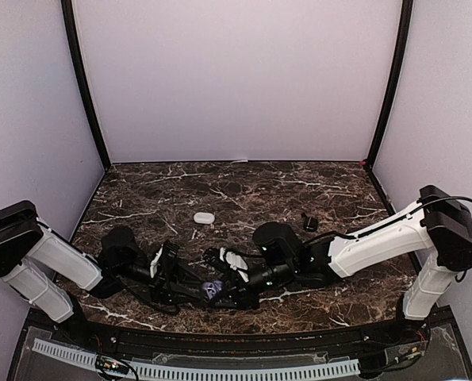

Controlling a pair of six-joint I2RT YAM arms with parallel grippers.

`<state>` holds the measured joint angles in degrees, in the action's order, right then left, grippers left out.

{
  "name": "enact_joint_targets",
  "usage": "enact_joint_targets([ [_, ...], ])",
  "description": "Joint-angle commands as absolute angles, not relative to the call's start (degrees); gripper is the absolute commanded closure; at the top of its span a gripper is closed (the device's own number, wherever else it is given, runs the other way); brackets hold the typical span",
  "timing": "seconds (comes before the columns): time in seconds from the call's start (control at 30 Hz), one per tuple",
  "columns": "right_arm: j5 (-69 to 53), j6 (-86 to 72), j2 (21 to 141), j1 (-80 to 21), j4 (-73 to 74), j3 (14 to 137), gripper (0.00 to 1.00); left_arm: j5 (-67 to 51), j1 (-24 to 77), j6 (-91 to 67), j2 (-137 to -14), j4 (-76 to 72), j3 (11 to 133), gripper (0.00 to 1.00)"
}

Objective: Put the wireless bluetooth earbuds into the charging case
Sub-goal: Close the charging case with the earbuds.

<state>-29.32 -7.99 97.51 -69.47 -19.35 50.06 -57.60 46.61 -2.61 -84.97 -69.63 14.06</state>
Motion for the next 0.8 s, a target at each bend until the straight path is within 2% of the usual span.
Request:
enact_joint_targets([
  [0.0, -31.80, -6.37, 97.65, -69.87, -19.84, 51.91, 0.76, -63.04, 46.49, -2.74, -86.58, -70.62, 15.14, 0.55],
  [0.2, -31.06, -6.20, 97.60, -69.87, -19.48, 51.96, 0.75, -61.48, 46.49, -1.47, -88.37, -64.85, 17.48, 0.58],
  [0.27, -30.54, -6.24, 97.60, -69.87, -19.42, 52.05, 0.75, -60.00, 46.49, -1.23, -88.50, -63.25, 18.10, 0.66],
  [0.37, -29.80, -6.46, 97.65, -69.87, -19.36, 51.95, 0.72, -57.40, 46.52, -0.23, -88.34, -60.68, 18.70, 0.85],
  [0.43, -29.26, -6.50, 97.20, -69.87, -19.53, 51.59, 0.67, -55.56, 46.49, 0.42, -87.93, -59.42, 18.76, 0.91],
  [0.63, -29.93, -6.41, 94.64, -69.87, -21.58, 48.24, 0.52, -50.51, 46.51, 1.90, -85.92, -57.88, 18.03, 0.94],
  [0.77, -30.25, -6.34, 93.32, -69.87, -21.98, 46.82, 0.48, -48.89, 46.42, 2.10, -85.60, -57.11, 18.06, 0.95],
])
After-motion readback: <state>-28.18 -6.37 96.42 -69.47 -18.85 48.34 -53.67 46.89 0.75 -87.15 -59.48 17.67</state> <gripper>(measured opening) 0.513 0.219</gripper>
